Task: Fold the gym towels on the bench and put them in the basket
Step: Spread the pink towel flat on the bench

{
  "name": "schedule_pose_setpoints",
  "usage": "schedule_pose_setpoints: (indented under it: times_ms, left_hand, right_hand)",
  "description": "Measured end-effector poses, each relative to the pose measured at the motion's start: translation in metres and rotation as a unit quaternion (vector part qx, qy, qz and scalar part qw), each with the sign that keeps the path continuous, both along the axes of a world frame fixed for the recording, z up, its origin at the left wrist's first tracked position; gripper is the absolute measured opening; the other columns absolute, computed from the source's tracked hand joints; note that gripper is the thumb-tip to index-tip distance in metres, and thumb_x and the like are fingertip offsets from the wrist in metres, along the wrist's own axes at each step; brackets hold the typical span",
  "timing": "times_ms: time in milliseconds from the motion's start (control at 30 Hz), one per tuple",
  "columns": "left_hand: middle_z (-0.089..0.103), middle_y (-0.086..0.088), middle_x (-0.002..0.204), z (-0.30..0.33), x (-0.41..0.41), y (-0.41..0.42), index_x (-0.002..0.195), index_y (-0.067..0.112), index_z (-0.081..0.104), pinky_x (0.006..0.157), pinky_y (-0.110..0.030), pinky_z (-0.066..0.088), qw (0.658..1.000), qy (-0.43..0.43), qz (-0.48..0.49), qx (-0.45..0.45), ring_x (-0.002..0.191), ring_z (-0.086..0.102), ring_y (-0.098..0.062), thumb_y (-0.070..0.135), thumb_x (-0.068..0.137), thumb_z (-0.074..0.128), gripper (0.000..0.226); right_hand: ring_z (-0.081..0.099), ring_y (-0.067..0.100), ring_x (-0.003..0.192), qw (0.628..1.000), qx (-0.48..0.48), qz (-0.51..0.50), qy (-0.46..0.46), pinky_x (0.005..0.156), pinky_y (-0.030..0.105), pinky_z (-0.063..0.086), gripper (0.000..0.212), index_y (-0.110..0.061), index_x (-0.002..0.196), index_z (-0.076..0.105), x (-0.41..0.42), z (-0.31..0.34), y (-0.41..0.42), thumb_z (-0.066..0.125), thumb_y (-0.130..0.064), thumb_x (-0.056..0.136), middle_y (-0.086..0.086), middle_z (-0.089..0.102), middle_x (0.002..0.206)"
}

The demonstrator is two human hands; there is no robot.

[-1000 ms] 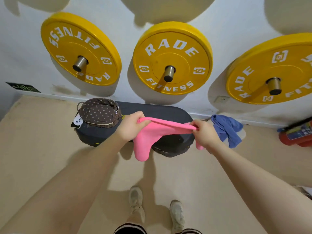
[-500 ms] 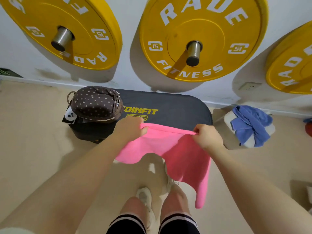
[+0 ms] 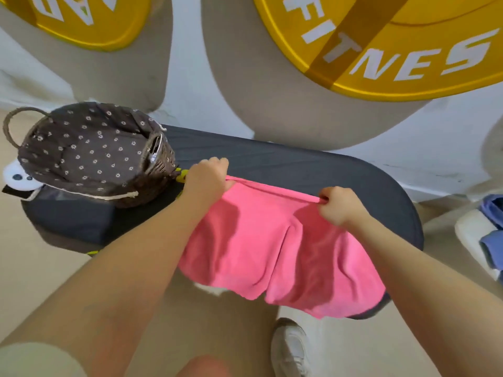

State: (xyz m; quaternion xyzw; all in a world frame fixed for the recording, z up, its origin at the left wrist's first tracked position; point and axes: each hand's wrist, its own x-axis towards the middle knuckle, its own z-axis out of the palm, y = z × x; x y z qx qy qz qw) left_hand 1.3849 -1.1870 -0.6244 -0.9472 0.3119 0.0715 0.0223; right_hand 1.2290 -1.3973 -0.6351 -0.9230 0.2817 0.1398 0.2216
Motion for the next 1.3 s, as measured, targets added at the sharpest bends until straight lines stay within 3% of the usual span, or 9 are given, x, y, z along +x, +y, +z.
schedule_pose_setpoints:
  times_ms: [67,233,467,633,767,867,1033,1167,1300]
  left_hand:
    - [0.062,-0.016,0.08,-0.014,0.008,-0.007,0.083,0.001,0.06,0.058,-0.032,0.048,0.997,-0.056,-0.032,0.036,0.073,0.063,-0.033,0.037,0.063,0.081,0.047]
    - [0.051,-0.016,0.12,-0.044,0.039,-0.028,0.118,0.003,0.049,0.09,-0.041,0.039,0.996,-0.058,-0.021,0.07,0.114,0.048,-0.034,0.039,0.092,0.049,0.044]
    - [0.053,-0.015,0.117,-0.057,0.063,-0.046,0.115,0.005,0.048,0.088,-0.04,0.034,0.993,-0.116,-0.024,0.03,0.111,0.046,-0.033,0.027,0.092,0.05,0.033]
    - [0.065,-0.005,0.109,-0.091,0.05,-0.037,0.112,0.015,0.057,0.08,-0.032,0.031,0.982,-0.19,-0.012,-0.01,0.092,0.062,-0.024,0.013,0.07,0.046,0.043]
    - [0.049,-0.016,0.137,-0.095,-0.005,-0.04,0.127,0.008,0.052,0.096,-0.033,0.04,0.99,-0.059,-0.078,-0.102,0.119,0.053,-0.03,0.019,0.078,0.047,0.05]
    - [0.01,-0.006,0.157,-0.087,-0.047,-0.06,0.145,0.013,0.026,0.114,-0.034,0.008,0.986,0.065,-0.125,-0.09,0.143,0.013,-0.022,0.031,0.095,0.039,0.054]
    - [0.004,-0.007,0.158,-0.086,-0.088,-0.094,0.147,0.011,0.019,0.116,-0.032,0.001,0.974,0.088,-0.185,-0.1,0.145,0.005,-0.02,0.039,0.097,0.035,0.059]
    - [0.0,-0.007,0.158,-0.092,-0.101,-0.11,0.148,0.009,0.004,0.116,-0.029,-0.004,0.97,0.095,-0.205,-0.086,0.146,0.0,-0.02,0.04,0.097,0.034,0.067]
    - [-0.003,-0.008,0.158,-0.095,-0.106,-0.117,0.149,0.009,0.002,0.116,-0.03,-0.006,0.974,0.099,-0.197,-0.058,0.146,-0.003,-0.02,0.042,0.097,0.032,0.068]
  right_hand:
    - [0.059,0.038,0.092,0.999,-0.017,-0.003,-0.03,0.068,0.033,0.042,0.017,-0.007,0.087,0.063,0.012,-0.02,-0.003,0.048,-0.006,0.081,0.019,0.067,0.099]
    - [0.058,0.038,0.099,0.993,-0.087,0.004,-0.08,0.068,0.034,0.039,0.023,-0.005,0.101,0.062,0.034,-0.05,-0.013,0.043,-0.011,0.09,0.021,0.064,0.106]
    - [0.056,0.038,0.099,0.987,-0.14,-0.02,-0.078,0.066,0.036,0.037,0.023,-0.004,0.1,0.061,0.056,-0.072,-0.033,0.044,-0.017,0.092,0.021,0.063,0.105]
    - [0.047,0.04,0.111,0.981,-0.158,-0.046,-0.106,0.087,0.044,0.039,0.035,-0.007,0.123,0.05,0.054,-0.083,-0.029,0.049,-0.025,0.093,0.02,0.052,0.122]
    - [0.046,0.041,0.114,0.979,-0.136,-0.083,-0.125,0.091,0.046,0.038,0.039,-0.008,0.129,0.048,0.005,-0.081,-0.021,0.05,-0.022,0.093,0.019,0.049,0.13]
    - [0.045,0.042,0.116,0.972,-0.149,-0.142,-0.109,0.094,0.047,0.036,0.038,-0.007,0.13,0.048,-0.039,-0.074,-0.028,0.044,-0.022,0.096,0.02,0.048,0.134]
    - [0.039,0.042,0.124,0.958,-0.137,-0.252,-0.018,0.102,0.049,0.032,0.043,-0.007,0.133,0.045,-0.085,-0.065,-0.058,0.045,-0.028,0.095,0.02,0.043,0.138]
    - [0.05,0.041,0.108,0.964,-0.106,-0.246,-0.003,0.085,0.043,0.042,0.029,-0.003,0.104,0.06,-0.093,-0.068,-0.073,0.049,-0.027,0.093,0.021,0.06,0.112]
    - [0.054,0.038,0.1,0.963,-0.048,-0.263,-0.034,0.072,0.036,0.037,0.022,-0.003,0.096,0.05,-0.087,-0.061,-0.085,0.041,-0.022,0.097,0.022,0.057,0.11]
